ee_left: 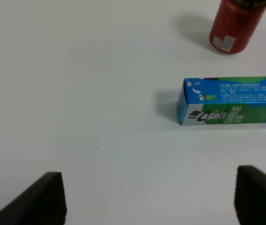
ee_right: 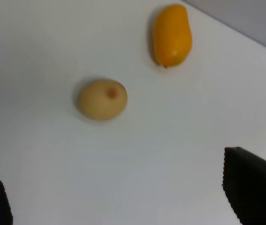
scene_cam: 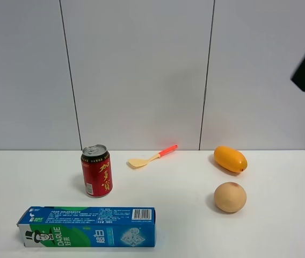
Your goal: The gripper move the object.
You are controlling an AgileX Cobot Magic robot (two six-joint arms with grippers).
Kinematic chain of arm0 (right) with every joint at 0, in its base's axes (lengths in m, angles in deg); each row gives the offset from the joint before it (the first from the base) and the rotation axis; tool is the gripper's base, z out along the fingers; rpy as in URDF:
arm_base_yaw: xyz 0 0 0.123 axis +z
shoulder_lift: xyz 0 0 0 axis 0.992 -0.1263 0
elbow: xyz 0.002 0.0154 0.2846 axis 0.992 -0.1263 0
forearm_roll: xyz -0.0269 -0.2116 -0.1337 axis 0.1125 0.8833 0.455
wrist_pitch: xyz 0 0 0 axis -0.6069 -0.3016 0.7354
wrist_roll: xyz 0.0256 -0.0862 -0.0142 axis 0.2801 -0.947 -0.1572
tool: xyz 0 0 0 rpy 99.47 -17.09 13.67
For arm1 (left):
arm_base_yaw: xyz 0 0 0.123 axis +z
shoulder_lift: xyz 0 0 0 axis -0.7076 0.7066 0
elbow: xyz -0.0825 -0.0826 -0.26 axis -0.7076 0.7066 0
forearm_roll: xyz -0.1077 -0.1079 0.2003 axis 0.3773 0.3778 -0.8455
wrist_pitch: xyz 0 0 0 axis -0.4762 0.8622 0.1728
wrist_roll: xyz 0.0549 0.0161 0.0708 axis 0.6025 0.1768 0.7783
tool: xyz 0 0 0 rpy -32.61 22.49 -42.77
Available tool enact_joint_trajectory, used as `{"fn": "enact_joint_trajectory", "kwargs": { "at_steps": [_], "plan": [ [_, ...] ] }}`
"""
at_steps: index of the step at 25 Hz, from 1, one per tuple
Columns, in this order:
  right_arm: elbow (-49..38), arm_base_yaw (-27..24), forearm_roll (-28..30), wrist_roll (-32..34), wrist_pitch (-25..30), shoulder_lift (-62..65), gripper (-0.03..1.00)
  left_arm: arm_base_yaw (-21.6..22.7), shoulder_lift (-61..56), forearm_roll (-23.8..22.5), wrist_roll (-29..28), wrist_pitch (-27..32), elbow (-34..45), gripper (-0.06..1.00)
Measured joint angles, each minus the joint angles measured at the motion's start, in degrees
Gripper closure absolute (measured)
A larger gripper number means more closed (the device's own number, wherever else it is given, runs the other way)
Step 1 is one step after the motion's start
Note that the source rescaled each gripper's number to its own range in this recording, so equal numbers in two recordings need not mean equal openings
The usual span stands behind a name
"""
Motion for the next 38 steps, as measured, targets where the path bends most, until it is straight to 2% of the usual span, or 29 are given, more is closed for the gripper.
{"fn": "enact_joint_trajectory", "kwargs": {
  "at_steps": [5,9,14,17,25,32,38],
  "plan": [
    [-12.3,-10.7,-0.7,2.1,-0.4,14.5,-0.03,0.0,0.0,0.0,0.0,0.0,0.0,-0.06],
    [-18.6,-18.0,-2.7,3.3,-0.6,26.5,-0.03,0.0,0.0,0.0,0.0,0.0,0.0,-0.06],
    [-23.3,-23.9,-5.2,8.8,-0.1,38.2,-0.03,0.0,0.0,0.0,0.0,0.0,0.0,-0.06],
    [-25.4,-26.5,-5.4,9.5,1.1,43.6,-0.03,0.0,0.0,0.0,0.0,0.0,0.0,-0.06],
    [-30.3,-27.6,-6.9,9.6,5.4,54.1,-0.03,0.0,0.0,0.0,0.0,0.0,0.0,-0.06],
    [-31.9,-27.6,-9.4,9.8,2.0,55.0,-0.03,0.0,0.0,0.0,0.0,0.0,0.0,-0.06],
    [-32.3,-27.6,-13.6,5.0,1.6,55.0,-0.03,0.0,0.0,0.0,0.0,0.0,0.0,-0.06]
  ]
}}
